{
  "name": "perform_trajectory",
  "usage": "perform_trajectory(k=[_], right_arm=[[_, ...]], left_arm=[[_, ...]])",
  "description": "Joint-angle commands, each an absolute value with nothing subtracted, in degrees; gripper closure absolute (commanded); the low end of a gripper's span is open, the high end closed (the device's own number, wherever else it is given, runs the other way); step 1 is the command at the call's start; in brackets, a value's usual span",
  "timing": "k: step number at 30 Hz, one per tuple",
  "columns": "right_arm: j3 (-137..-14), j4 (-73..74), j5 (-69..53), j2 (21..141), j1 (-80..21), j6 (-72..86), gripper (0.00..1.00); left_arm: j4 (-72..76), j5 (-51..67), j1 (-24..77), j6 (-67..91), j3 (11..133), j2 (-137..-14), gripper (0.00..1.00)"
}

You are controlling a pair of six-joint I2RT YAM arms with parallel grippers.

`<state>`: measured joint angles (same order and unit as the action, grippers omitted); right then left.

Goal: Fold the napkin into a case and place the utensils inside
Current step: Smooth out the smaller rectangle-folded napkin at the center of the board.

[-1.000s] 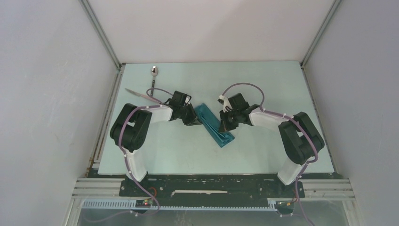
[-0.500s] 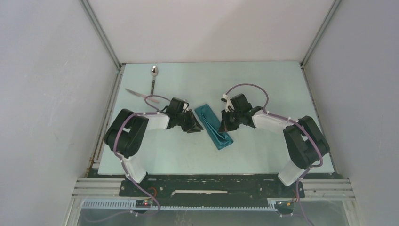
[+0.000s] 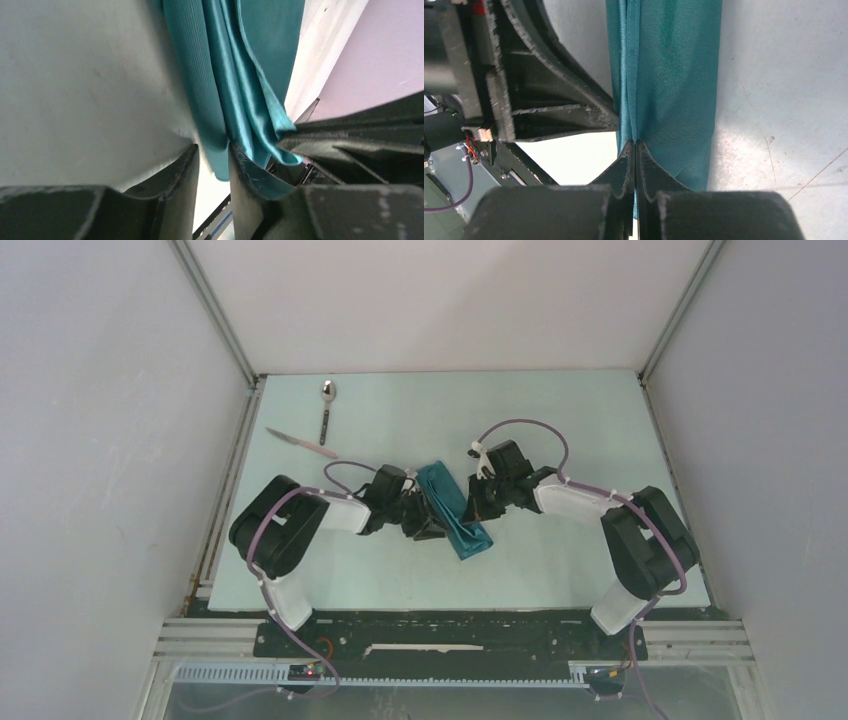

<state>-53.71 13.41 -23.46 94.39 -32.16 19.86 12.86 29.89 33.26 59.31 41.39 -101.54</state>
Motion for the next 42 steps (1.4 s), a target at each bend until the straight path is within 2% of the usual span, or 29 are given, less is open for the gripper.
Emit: perform_trajectory(k=[1, 3, 9, 11, 29, 31, 36, 39, 42], right_arm=[[-54.2, 12.1, -23.6, 93.4, -33.6, 20.8, 1.0], [-54.0, 11.7, -23.6, 93.4, -34.2, 21.2, 1.0], [-53.8, 11.6, -23.6, 93.5, -35.4, 22.5, 1.0], [-53.5, 11.0, -23.9, 94.1, -35.6, 23.1, 1.0], [-52.3, 6.4, -25.3, 100.8, -36.1, 25.2, 0.99], [-52.3, 5.9, -25.5, 101.9, -36.0, 25.3, 0.99], [-51.6, 4.3, -26.1, 103.1, -35.3, 25.4, 0.99], [-51.2, 4.0, -26.4, 103.4, -34.8, 25.2, 0.99], [-51.1, 4.0, -26.5, 103.7, -34.6, 24.9, 0.99]], left_arm=[[23.3, 31.7, 33.2, 65.7, 41.0, -105.7, 0.71], [24.4, 31.4, 33.2, 66.6, 41.0, -107.3, 0.8], [25.1, 30.6, 33.4, 66.5, 40.7, -107.5, 0.94], [25.2, 30.4, 33.3, 66.7, 40.6, -107.1, 0.96], [24.0, 28.4, 34.2, 65.5, 40.3, -106.3, 0.98], [23.2, 27.7, 34.1, 64.7, 39.7, -105.6, 0.96], [19.1, 25.2, 32.7, 61.4, 36.6, -101.2, 0.83], [15.3, 23.5, 31.4, 58.5, 34.7, -96.6, 0.83], [9.7, 21.7, 30.1, 55.0, 35.6, -91.7, 0.87]])
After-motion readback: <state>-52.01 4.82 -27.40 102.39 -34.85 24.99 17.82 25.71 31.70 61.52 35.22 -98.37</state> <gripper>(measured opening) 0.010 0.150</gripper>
